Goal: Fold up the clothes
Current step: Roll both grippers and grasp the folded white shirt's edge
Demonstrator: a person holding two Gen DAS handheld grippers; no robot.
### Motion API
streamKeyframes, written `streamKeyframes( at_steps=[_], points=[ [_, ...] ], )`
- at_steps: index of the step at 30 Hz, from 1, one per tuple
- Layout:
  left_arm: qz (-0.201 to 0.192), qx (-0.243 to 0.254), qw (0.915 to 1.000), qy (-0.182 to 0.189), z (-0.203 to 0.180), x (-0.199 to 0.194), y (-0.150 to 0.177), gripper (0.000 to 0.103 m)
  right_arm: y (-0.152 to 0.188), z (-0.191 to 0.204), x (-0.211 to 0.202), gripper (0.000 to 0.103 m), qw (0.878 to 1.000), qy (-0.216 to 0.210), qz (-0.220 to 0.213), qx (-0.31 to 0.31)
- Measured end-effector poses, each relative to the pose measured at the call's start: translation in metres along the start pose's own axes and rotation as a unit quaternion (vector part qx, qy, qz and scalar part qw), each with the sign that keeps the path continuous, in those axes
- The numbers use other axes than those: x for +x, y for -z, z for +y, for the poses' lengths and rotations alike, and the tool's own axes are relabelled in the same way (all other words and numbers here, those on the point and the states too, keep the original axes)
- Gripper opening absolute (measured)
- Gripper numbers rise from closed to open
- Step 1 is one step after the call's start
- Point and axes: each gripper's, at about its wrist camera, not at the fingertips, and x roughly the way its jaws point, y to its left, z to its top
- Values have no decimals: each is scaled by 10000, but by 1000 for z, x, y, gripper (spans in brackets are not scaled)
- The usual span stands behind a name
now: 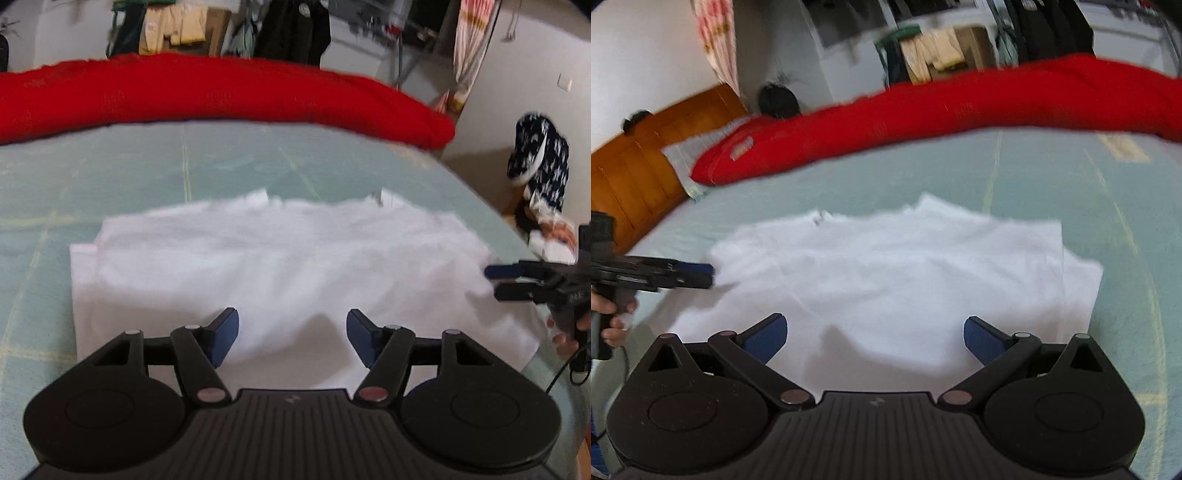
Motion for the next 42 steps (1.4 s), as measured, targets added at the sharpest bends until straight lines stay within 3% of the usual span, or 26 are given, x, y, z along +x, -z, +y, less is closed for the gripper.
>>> streamKeyframes(
  at_steps=[4,6,9,10,13,15,19,22,24,29,35,37,39,42],
  points=[
    [-15,-113,9985,-533,16,-10,6,65,13,-12,-13,103,9999,105,-82,60],
    [-65,80,9981,-614,12,-22,7,63,15,-6,-23,103,9997,222,-9,-135],
    [-121,1050,9917,-736,-16,-45,18,64,18,10,-37,103,9973,406,117,-607],
    [-120,1536,9845,-836,-30,-50,23,65,19,20,-42,103,9949,448,142,-891],
    [-50,2922,9507,-1038,-72,-64,41,67,23,52,-56,103,9812,627,184,-1815],
    [54,3469,9329,-969,-89,-73,50,67,25,73,-65,103,9681,734,232,-2384],
    [107,3796,9195,-1019,-103,-104,57,67,30,100,-90,103,9425,1030,282,-3166],
    [-10,4088,9032,-1305,-105,-123,65,74,35,112,-111,103,9245,1301,309,-3570],
    [31,4204,8970,-1363,-109,-124,74,74,41,116,-116,103,9144,1517,384,-3733],
    [109,4332,8925,-1251,-120,-105,88,74,65,129,-102,103,8902,1749,607,-4163],
    [55,4623,8748,-1448,-129,-68,98,74,82,147,-63,103,8606,1874,696,-4684],
    [83,4774,8640,-1595,-129,-56,103,72,85,148,-46,103,8538,1875,795,-4792],
    [165,4992,8485,-1748,-128,-45,109,59,89,148,-32,103,8449,1894,883,-4924],
    [156,5207,8345,-1797,-127,-36,115,56,87,148,-28,103,8417,1880,834,-4992]
  ],
)
